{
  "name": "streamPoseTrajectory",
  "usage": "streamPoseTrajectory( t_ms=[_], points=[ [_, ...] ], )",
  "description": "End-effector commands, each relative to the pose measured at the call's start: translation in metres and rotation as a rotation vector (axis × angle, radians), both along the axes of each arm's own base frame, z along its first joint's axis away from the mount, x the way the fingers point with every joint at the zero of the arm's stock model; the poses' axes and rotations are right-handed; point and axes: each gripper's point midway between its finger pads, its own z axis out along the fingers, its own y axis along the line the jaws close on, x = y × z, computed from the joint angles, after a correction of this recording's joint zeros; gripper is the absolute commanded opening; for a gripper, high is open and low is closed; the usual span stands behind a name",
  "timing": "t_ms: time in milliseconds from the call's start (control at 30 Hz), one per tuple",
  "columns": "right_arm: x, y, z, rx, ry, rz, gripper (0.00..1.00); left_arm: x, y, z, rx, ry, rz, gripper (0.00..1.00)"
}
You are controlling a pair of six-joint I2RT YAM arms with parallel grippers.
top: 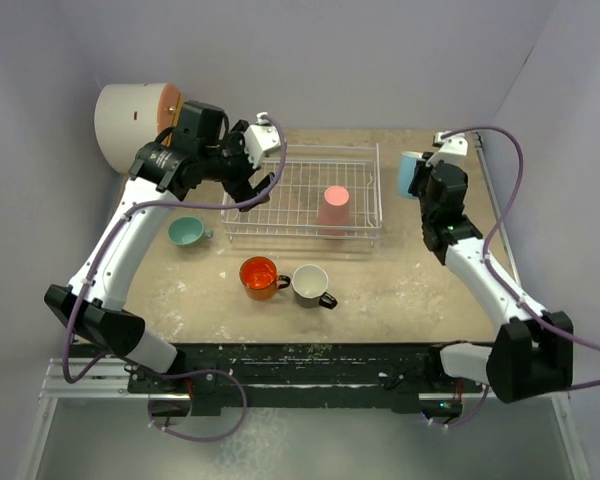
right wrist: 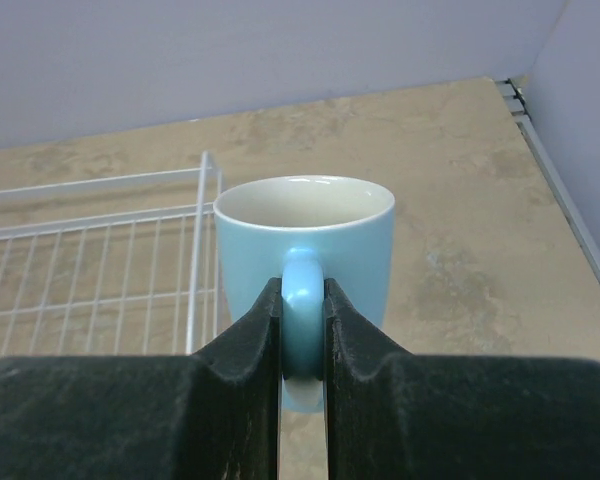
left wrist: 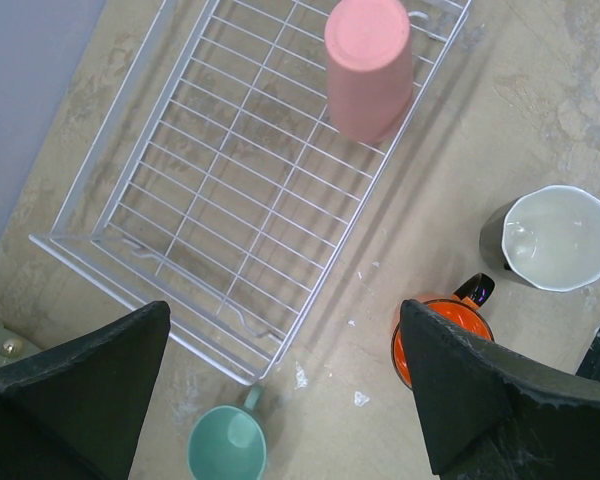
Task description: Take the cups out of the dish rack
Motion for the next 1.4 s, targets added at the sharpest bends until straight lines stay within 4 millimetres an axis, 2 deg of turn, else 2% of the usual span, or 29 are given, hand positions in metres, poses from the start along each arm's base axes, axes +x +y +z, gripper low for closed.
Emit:
streamPoseTrajectory(
  t_ms=[0,200,467,767,1100,1267,1367],
  points=[
    [0.032,-0.017,0.047,0.068,-0.226,-0.089,0.0,-0.001,0.006,0.025,-0.053,-0.073,0.029,0.99],
    [0.065,-0.025,0.017,0.031,-0.24,-0.12,0.0,0.0,0.012,0.027,-0.059,-0.085,0.045,0.99],
    [0.075,-0.034,0.003,-0.043,-0.316,-0.169,0.0,0.004,0.022,0.026,-0.057,-0.106,0.054,0.99],
    [0.053,-0.035,-0.053,-0.029,-0.256,-0.177,0.0,0.006,0.026,0.032,-0.071,-0.124,0.058,0.99],
    [0.04,-0.028,-0.057,0.011,-0.267,-0.192,0.0,-0.001,0.03,0.044,-0.078,-0.152,0.062,0.99],
    [0.026,-0.024,-0.059,-0.05,-0.252,-0.131,0.0,-0.005,0.03,0.048,-0.091,-0.153,0.064,0.99],
    [0.013,-0.028,-0.07,-0.099,-0.251,-0.111,0.0,-0.007,0.03,0.049,-0.1,-0.154,0.062,0.99]
  ],
)
